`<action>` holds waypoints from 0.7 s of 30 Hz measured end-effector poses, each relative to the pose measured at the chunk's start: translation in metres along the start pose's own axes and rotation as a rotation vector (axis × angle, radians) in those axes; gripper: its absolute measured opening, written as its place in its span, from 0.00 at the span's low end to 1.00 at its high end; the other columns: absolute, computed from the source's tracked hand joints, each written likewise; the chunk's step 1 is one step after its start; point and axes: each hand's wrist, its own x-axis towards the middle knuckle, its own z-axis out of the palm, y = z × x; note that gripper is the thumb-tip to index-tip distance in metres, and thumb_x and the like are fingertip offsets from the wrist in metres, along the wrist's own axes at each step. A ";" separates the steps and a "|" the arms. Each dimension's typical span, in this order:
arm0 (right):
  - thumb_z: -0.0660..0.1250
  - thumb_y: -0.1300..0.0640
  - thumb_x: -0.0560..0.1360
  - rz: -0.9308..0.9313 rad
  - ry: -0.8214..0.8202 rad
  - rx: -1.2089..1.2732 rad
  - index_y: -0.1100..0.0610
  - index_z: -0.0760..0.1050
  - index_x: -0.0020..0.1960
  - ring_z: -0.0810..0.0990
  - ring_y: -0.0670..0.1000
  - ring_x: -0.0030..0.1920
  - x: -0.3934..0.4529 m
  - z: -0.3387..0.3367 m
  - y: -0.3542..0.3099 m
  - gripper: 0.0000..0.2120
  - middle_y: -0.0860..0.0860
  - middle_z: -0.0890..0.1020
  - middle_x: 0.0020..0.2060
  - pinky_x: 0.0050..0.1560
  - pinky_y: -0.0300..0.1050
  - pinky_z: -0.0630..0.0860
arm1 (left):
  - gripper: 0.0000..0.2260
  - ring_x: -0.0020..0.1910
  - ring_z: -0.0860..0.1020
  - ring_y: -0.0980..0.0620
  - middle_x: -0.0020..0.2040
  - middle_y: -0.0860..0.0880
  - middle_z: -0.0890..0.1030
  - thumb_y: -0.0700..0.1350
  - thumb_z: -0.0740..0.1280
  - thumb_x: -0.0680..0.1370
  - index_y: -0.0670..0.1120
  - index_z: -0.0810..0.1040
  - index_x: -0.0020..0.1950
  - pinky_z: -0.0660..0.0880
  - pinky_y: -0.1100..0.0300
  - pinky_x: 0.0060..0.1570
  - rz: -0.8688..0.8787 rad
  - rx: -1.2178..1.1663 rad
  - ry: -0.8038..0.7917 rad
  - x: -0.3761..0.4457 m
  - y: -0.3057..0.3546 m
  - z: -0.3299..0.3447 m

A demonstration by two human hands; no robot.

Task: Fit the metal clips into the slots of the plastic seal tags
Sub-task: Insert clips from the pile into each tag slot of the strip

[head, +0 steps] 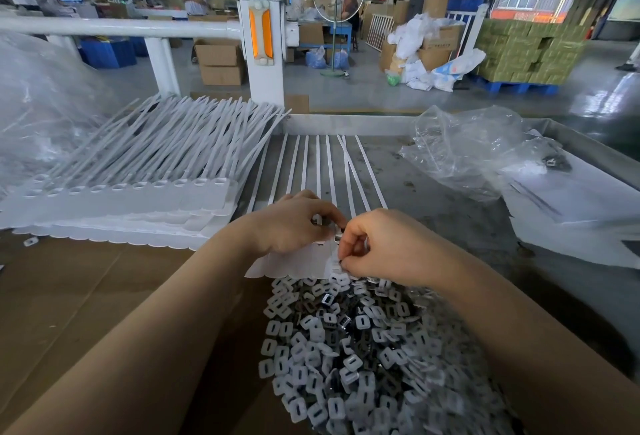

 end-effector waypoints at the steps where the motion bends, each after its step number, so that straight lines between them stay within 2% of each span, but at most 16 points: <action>1: 0.73 0.54 0.71 0.002 0.000 0.003 0.43 0.77 0.39 0.78 0.32 0.37 -0.001 0.001 0.000 0.07 0.38 0.81 0.34 0.33 0.28 0.69 | 0.09 0.61 0.68 0.49 0.57 0.55 0.70 0.52 0.65 0.80 0.68 0.76 0.54 0.66 0.42 0.68 0.000 0.002 -0.001 0.000 0.000 0.000; 4: 0.71 0.54 0.72 -0.020 0.020 0.007 0.44 0.78 0.40 0.79 0.35 0.37 -0.002 0.001 -0.003 0.06 0.40 0.82 0.35 0.37 0.33 0.75 | 0.09 0.62 0.68 0.49 0.58 0.54 0.70 0.52 0.65 0.80 0.68 0.74 0.53 0.66 0.43 0.69 -0.003 0.016 0.000 0.000 0.000 0.000; 6: 0.71 0.55 0.72 -0.058 0.040 0.043 0.44 0.79 0.41 0.80 0.39 0.40 -0.002 -0.001 -0.006 0.06 0.41 0.82 0.37 0.44 0.41 0.80 | 0.08 0.64 0.68 0.48 0.60 0.53 0.70 0.53 0.65 0.80 0.66 0.74 0.55 0.66 0.43 0.69 -0.003 0.025 0.000 0.000 0.000 0.000; 8: 0.73 0.54 0.72 -0.123 -0.002 0.083 0.41 0.80 0.40 0.80 0.40 0.42 -0.004 -0.005 -0.009 0.07 0.40 0.81 0.39 0.49 0.44 0.80 | 0.09 0.64 0.68 0.47 0.61 0.52 0.70 0.52 0.65 0.80 0.62 0.75 0.59 0.65 0.43 0.69 0.001 0.032 -0.004 0.000 0.000 -0.001; 12: 0.76 0.50 0.71 -0.217 -0.181 0.054 0.39 0.83 0.45 0.78 0.39 0.46 -0.007 -0.004 -0.014 0.07 0.42 0.80 0.41 0.50 0.41 0.77 | 0.10 0.63 0.67 0.49 0.60 0.53 0.70 0.51 0.64 0.80 0.63 0.76 0.60 0.66 0.44 0.69 -0.005 0.032 -0.008 -0.002 0.001 -0.003; 15: 0.76 0.50 0.71 -0.225 -0.186 0.019 0.41 0.84 0.49 0.78 0.39 0.45 -0.007 -0.001 -0.016 0.08 0.41 0.80 0.41 0.49 0.42 0.77 | 0.10 0.63 0.67 0.50 0.59 0.54 0.70 0.52 0.64 0.80 0.64 0.77 0.60 0.65 0.44 0.69 -0.013 0.024 -0.006 -0.002 0.001 -0.002; 21: 0.75 0.52 0.71 -0.242 -0.172 -0.018 0.43 0.82 0.44 0.78 0.39 0.44 -0.007 0.003 -0.018 0.05 0.41 0.80 0.41 0.48 0.40 0.78 | 0.09 0.62 0.67 0.50 0.58 0.54 0.71 0.52 0.65 0.80 0.65 0.78 0.58 0.65 0.45 0.69 0.002 0.000 0.000 -0.001 0.000 -0.001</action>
